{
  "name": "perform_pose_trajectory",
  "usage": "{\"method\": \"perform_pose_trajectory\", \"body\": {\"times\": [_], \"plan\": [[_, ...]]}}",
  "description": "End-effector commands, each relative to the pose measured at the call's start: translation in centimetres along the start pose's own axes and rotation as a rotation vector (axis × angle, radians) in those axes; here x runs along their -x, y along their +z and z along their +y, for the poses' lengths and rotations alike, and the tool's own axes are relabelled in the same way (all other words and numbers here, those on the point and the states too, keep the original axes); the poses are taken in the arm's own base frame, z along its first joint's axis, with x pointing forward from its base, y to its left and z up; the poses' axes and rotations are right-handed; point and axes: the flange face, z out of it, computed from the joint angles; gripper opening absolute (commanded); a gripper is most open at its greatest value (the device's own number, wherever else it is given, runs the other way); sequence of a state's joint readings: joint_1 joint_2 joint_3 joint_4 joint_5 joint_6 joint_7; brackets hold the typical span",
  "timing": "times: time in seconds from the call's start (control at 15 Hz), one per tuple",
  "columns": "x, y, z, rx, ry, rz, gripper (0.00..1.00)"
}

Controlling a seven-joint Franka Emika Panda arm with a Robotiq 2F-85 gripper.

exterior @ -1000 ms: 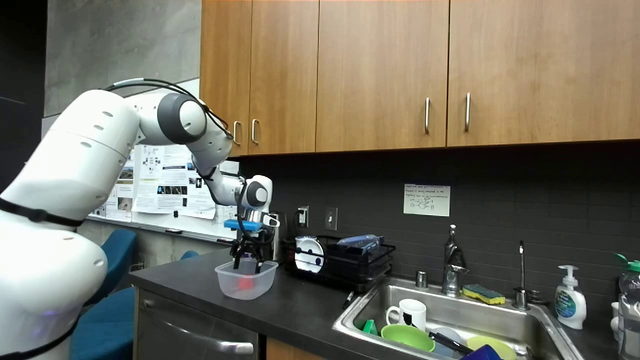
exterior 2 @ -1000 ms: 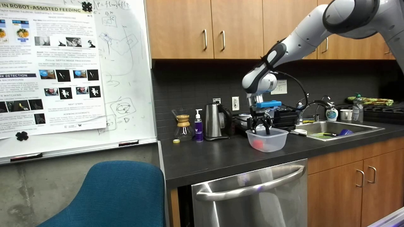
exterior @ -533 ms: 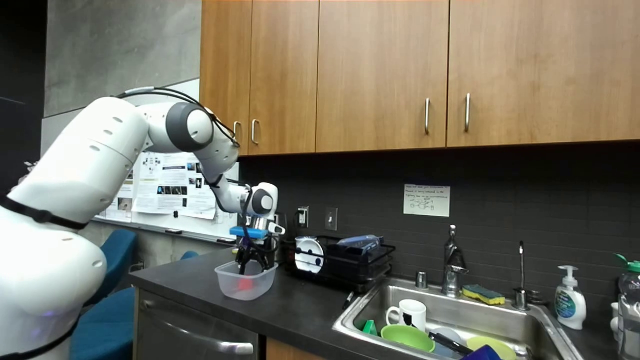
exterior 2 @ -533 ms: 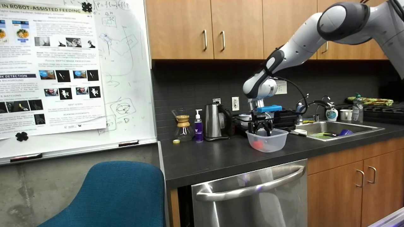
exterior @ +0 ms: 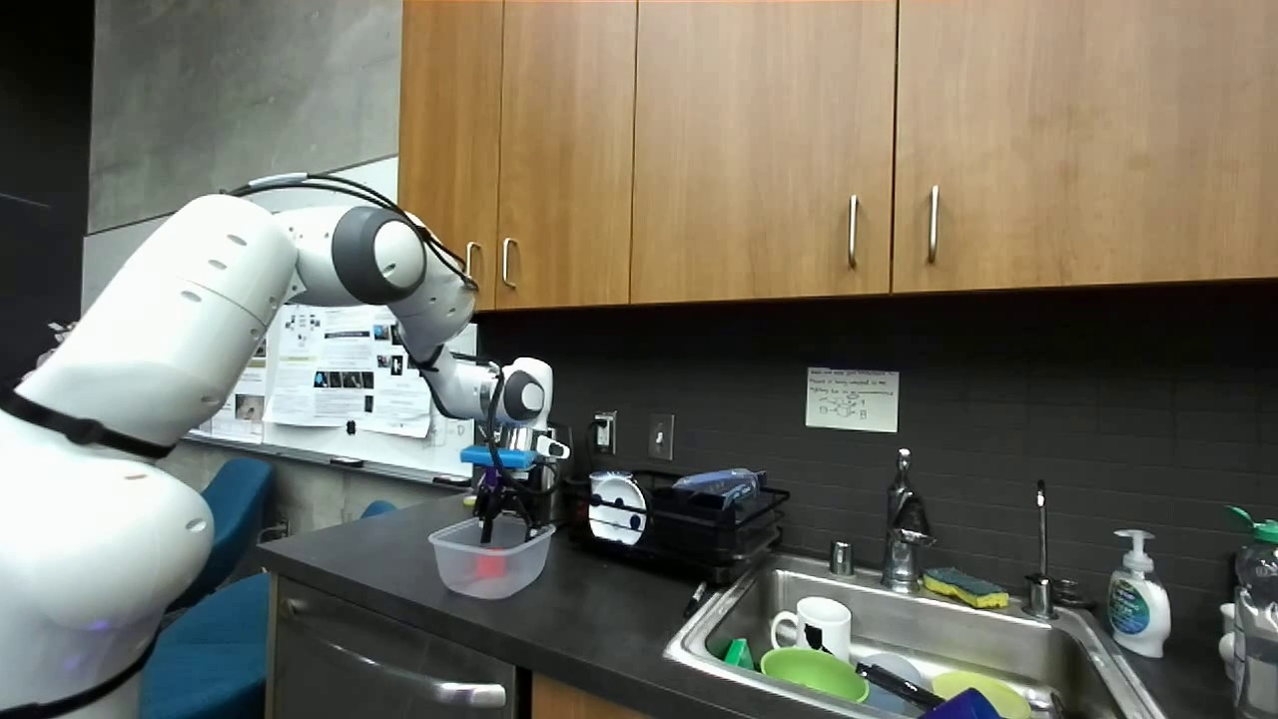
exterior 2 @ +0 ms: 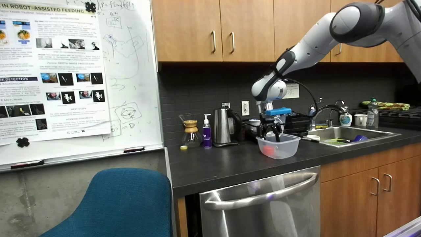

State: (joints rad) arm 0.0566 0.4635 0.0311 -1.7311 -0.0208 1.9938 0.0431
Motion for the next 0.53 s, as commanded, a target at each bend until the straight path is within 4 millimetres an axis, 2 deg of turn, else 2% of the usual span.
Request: {"method": "perform_pose_trajectory", "body": {"times": [0.0,0.47], "plan": [[-0.6,-0.7,-0.9,0.033,-0.029,-0.004,1.0],[-1.8,0.0,-3.0,0.032,-0.065,-0.016,1.0]]}}
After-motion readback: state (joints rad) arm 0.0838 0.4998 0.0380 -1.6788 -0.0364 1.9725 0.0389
